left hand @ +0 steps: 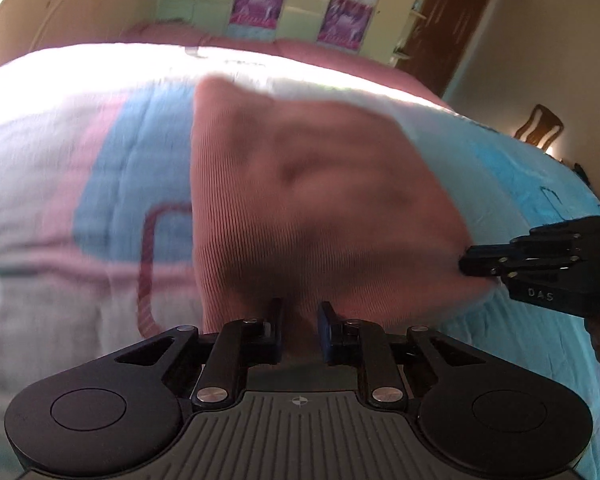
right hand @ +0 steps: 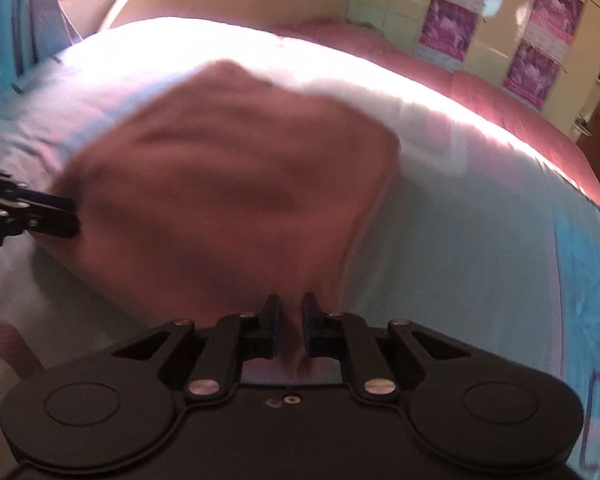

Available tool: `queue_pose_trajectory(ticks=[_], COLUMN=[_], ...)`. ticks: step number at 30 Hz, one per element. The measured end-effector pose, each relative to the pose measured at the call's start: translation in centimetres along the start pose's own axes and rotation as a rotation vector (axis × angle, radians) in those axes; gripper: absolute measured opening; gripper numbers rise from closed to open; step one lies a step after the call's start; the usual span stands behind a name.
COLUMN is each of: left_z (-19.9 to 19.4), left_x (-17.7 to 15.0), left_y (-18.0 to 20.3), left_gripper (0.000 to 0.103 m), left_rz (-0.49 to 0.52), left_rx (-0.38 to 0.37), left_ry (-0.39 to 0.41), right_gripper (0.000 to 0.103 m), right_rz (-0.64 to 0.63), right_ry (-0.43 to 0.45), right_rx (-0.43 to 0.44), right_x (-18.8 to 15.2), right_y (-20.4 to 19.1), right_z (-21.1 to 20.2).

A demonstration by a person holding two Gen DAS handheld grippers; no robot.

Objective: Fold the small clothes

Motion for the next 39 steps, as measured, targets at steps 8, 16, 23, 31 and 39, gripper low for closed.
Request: queue_pose_trajectory(ticks=[8, 16, 23, 31, 39], left_z=[0.7, -1.2, -4.5, -9.9, -16.8], left_x=[-0.4, -0.3, -1.5, -3.7, -4.5], left_y=[1.9, 1.6, 4.2, 7.8, 11.3], left_gripper=[0.019, 0.019, 0.019, 0.019, 0.090], left_rz=[0.024, 0.055, 0.066, 0.043, 0.067], left_rx=[0.081, 0.136, 0.180, 0.209, 0.296], left_ry=[0.007, 0.007, 0.046, 0.108, 0.233], right_gripper=[0.007, 0.015, 0.015, 0.024, 0.054], right_rz=[0.054, 0.101, 0.169, 0.237, 0.261], right_ry=[0.022, 0.008, 0.090, 0.170, 0.257], right_rx=[0.016, 0.024, 0.066, 0.078, 0.060], right_x=[-1.1, -1.9, -3.1, -6.0, -8.1], right_y=[0.7, 0.9, 1.3, 2.2, 1.9], right_z=[-0.1, -0.5, -5.7, -12.1, -18.2])
Point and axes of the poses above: each gripper's, at about its wrist camera, not at the fingertips, and z roughly the way its jaws point, y to its right, x to its top, the point moved 8 cm from there along z, roughly the way its jaws point, and after that the axes turned 10 degrees about z, right-handed, at the moved point
